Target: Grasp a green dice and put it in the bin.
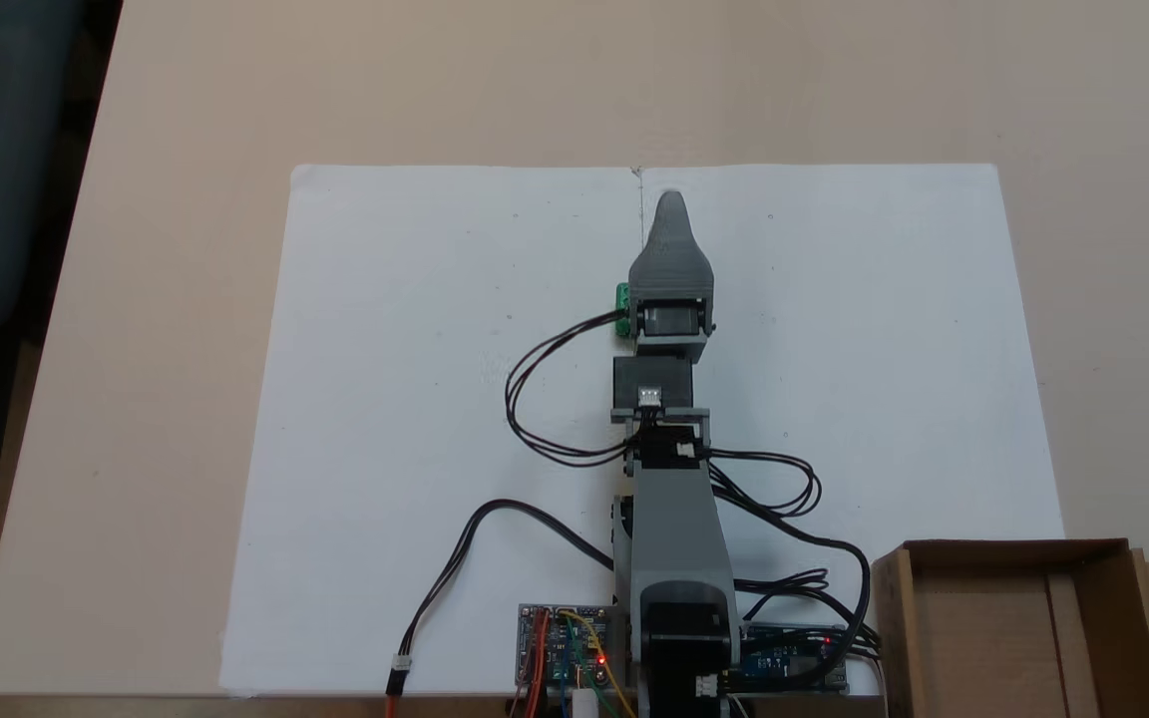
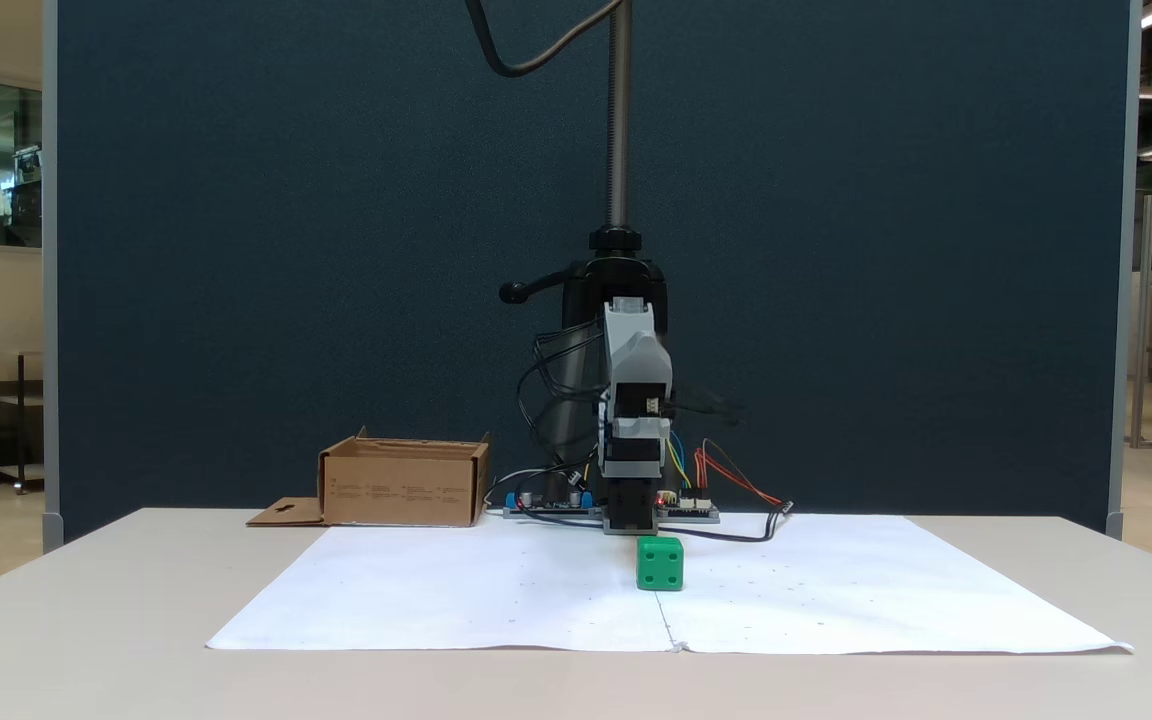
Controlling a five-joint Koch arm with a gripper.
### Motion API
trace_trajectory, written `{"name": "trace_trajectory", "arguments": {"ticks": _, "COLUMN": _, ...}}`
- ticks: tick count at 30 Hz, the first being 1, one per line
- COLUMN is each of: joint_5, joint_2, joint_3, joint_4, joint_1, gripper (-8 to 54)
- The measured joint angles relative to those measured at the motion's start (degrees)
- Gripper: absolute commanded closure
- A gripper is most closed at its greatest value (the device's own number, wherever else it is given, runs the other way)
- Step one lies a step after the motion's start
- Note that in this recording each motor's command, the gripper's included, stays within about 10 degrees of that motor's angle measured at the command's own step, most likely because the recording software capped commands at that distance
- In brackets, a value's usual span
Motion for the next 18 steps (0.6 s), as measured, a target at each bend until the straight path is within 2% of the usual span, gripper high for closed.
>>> {"name": "trace_trajectory", "arguments": {"ticks": 11, "joint_5": 0.0, "joint_2": 0.0, "joint_3": -5.19, "joint_4": 19.6, "joint_1": 0.62, "gripper": 0.7}}
{"name": "trace_trajectory", "arguments": {"ticks": 18, "joint_5": 0.0, "joint_2": 0.0, "joint_3": -13.89, "joint_4": 34.1, "joint_1": 2.11, "gripper": 0.7}}
